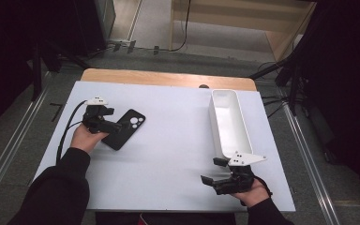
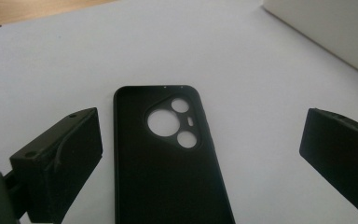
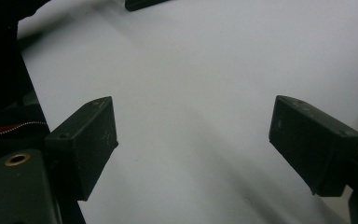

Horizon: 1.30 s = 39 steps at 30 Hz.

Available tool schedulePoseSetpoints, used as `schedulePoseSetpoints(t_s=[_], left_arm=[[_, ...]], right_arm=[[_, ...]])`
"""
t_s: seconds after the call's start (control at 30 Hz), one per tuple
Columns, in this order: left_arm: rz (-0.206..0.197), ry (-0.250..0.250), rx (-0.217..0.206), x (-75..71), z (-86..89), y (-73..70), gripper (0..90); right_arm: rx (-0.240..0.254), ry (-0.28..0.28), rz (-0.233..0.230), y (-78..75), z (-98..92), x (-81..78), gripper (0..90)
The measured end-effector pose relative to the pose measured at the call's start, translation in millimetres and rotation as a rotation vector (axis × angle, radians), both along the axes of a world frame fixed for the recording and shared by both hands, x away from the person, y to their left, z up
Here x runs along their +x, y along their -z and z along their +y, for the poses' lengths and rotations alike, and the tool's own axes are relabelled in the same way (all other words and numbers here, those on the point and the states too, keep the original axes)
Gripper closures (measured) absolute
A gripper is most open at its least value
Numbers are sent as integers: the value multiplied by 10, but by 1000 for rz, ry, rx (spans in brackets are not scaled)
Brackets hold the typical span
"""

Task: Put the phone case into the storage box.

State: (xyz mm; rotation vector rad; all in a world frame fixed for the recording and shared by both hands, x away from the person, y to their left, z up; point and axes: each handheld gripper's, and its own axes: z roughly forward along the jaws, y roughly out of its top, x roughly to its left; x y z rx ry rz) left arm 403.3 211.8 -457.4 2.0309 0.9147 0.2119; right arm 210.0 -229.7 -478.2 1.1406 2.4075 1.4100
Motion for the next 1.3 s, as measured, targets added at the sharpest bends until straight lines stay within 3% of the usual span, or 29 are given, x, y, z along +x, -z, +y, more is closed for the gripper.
schedulePoseSetpoints(t_s=[0.07, 0.37, 0.57, 0.8, 0.97, 1.03, 1.3], left_arm=[[21, -4, -1, 11, 1, 22, 0], [1, -39, 18, 6, 13, 113, 0], [6, -13, 66, -10, -23, 196, 0], [0, -28, 80, -20, -25, 293, 0], [12, -24, 105, -15, -46, 355, 0], [22, -27, 97, -11, -54, 383, 0], [38, -9, 153, -22, -125, 487, 0]], right_arm=[[-1, 0, -2, 1, 2, 0, 136], [-2, 2, -2, 0, 2, 0, 136], [0, 5, -5, 0, 1, -2, 136], [-3, 2, -6, 0, 2, 2, 136], [-4, 1, -1, 0, 4, 0, 136], [-2, 4, -2, 0, 4, 0, 136], [-2, 2, 0, -1, 1, 1, 136]])
